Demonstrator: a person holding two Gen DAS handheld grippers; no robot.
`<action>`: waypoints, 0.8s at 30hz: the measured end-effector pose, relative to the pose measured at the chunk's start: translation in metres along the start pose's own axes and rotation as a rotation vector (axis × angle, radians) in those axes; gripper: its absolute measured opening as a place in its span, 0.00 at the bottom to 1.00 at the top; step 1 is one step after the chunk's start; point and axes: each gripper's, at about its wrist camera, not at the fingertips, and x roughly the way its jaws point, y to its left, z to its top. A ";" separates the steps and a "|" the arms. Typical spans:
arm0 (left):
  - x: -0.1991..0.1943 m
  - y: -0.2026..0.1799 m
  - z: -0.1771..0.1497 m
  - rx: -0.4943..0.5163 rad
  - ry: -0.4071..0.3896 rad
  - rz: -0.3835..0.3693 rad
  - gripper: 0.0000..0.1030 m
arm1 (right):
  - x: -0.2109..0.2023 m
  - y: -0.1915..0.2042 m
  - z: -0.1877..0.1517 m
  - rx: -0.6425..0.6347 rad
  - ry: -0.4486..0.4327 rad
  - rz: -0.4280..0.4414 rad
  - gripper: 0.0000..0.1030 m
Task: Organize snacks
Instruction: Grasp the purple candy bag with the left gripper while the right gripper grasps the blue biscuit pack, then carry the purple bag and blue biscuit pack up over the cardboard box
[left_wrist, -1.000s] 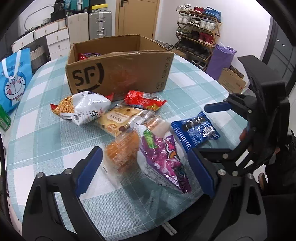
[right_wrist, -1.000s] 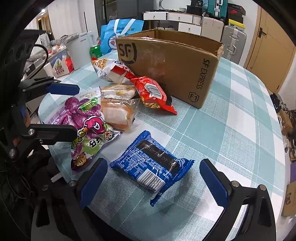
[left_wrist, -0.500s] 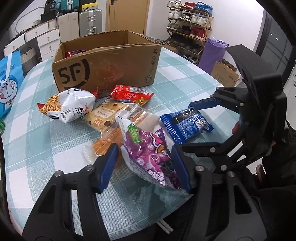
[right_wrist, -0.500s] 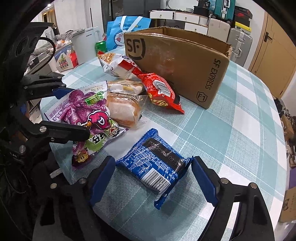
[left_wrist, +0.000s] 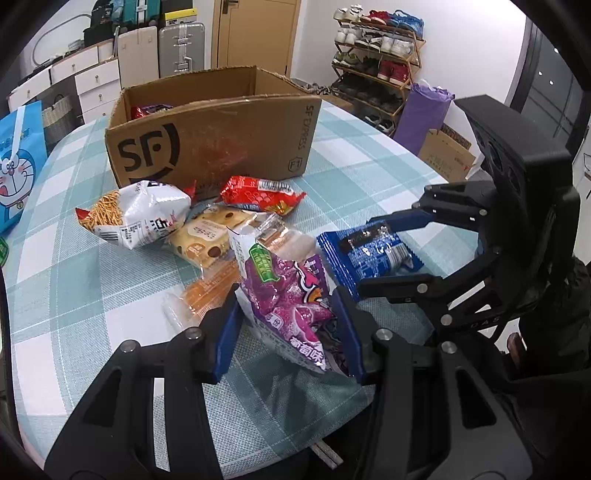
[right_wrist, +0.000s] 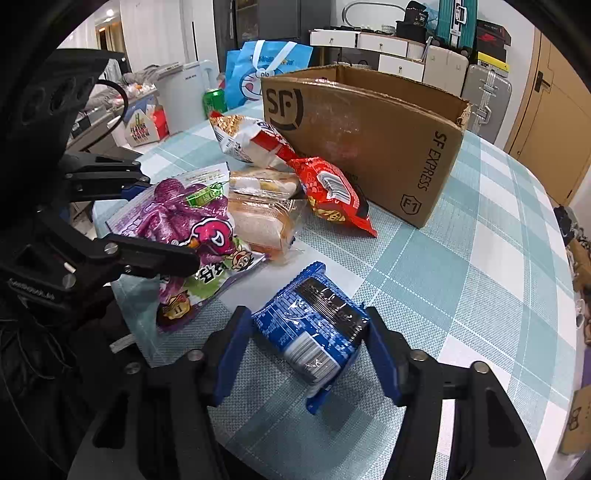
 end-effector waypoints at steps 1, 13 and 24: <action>-0.001 0.000 0.000 -0.002 -0.003 -0.001 0.44 | -0.001 0.000 0.000 -0.003 -0.002 -0.001 0.56; -0.016 0.008 0.001 -0.028 -0.045 -0.004 0.44 | -0.006 0.003 -0.001 -0.028 -0.030 0.013 0.50; -0.033 0.019 0.003 -0.073 -0.098 -0.005 0.44 | -0.021 -0.002 0.000 -0.012 -0.097 0.023 0.49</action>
